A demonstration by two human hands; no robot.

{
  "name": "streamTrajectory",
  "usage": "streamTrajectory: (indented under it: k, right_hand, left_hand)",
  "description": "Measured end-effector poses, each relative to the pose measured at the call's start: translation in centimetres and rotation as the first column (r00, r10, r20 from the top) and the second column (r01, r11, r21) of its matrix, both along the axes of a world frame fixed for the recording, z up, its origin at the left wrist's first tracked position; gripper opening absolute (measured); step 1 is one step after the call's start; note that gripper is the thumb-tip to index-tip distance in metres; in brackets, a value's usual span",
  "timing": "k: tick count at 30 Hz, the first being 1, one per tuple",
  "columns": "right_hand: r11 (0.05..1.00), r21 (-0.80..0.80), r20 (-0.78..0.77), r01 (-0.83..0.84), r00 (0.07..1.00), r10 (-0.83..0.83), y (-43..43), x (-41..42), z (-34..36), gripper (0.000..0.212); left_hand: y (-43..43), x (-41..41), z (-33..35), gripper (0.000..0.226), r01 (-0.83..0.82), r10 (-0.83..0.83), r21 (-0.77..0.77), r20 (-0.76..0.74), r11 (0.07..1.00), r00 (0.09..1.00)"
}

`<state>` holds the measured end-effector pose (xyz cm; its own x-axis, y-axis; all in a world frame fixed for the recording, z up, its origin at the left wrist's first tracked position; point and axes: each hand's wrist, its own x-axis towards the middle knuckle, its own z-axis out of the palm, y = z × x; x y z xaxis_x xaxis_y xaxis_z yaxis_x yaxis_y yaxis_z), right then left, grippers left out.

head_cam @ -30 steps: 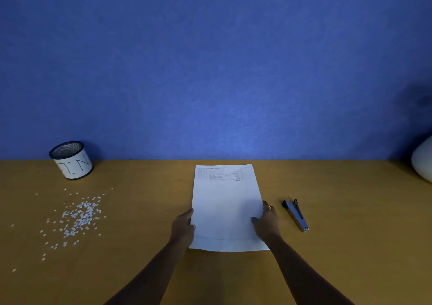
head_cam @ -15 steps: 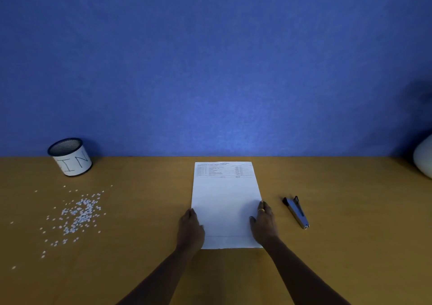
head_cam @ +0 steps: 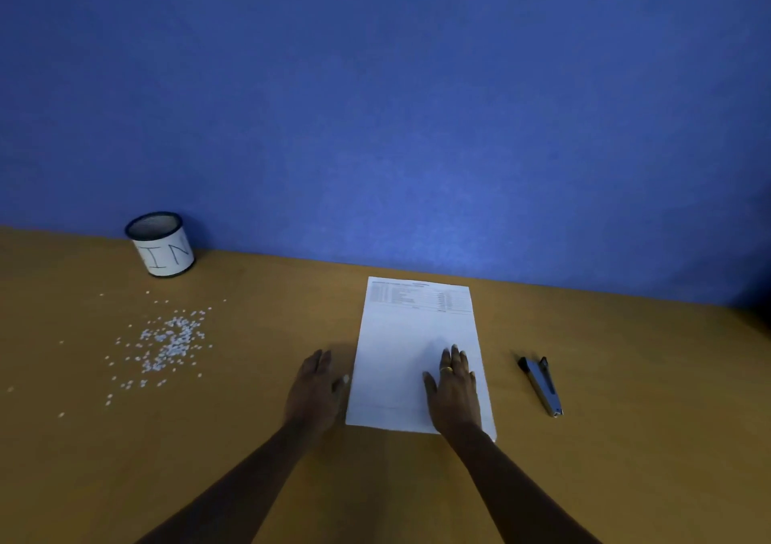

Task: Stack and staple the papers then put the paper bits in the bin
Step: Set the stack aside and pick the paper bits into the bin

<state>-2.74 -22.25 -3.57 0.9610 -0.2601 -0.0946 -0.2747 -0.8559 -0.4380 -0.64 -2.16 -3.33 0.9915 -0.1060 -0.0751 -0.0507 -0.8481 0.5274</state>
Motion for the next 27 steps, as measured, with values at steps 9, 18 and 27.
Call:
streamTrajectory:
  k: [9,18,27]
  right_hand:
    - [0.989,0.043,0.008,-0.143,0.990,0.142,9.8,2.6,0.5,0.059]
    - [0.967,0.126,0.014,-0.224,0.975,0.224,24.6,5.8,0.2,0.057]
    - [0.950,0.175,-0.036,-0.260,0.962,0.270,34.5,8.5,0.3,0.052]
  left_hand:
    - [11.5,2.0,0.2,0.053,-0.075,0.071,0.038,0.091,0.996,0.993]
    - [27.3,4.6,-0.2,0.053,-0.089,0.074,0.169,0.093,0.982,0.993]
    - [37.5,7.9,0.0,0.053,-0.061,0.047,0.144,0.103,0.988,0.994]
